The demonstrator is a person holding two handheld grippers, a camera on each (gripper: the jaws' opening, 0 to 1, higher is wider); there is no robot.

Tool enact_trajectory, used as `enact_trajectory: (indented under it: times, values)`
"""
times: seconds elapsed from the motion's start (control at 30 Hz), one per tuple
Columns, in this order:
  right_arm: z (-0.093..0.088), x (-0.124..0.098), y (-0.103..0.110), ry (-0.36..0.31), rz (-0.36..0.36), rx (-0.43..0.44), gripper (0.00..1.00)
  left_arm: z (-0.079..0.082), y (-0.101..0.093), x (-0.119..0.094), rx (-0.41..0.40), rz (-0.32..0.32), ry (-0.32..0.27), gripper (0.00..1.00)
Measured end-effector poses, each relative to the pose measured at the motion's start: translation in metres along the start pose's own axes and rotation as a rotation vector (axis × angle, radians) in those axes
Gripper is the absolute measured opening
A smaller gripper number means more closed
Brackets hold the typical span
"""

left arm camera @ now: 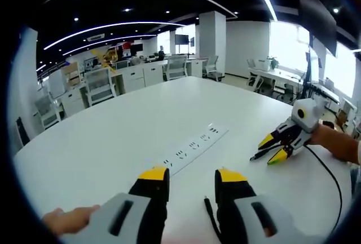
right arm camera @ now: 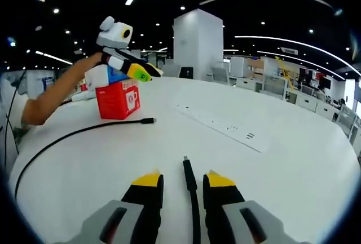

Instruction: Find the data cable on the table. Grasp the USB connector end of the cable and insert it into the USB port on the table

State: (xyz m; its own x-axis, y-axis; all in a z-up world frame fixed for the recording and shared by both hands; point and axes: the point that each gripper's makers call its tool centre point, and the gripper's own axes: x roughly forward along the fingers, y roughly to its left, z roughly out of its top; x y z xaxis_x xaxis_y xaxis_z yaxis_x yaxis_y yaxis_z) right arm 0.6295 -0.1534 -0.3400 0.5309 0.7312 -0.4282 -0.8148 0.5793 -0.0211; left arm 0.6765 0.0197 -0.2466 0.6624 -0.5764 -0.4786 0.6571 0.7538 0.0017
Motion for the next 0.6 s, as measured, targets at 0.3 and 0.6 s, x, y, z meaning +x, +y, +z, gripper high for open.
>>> enact_trajectory:
  times: [0.3, 0.6]
  values:
    - [0.002, 0.0017, -0.005, -0.043, 0.01, 0.021, 0.3, -0.0008, 0.0003, -0.0002, -0.003, 0.007, 0.008, 0.29]
    - [0.0055, 0.0093, -0.0048, -0.08, 0.015, 0.001, 0.28, -0.0015, 0.0, 0.0, -0.002, 0.006, 0.007, 0.29]
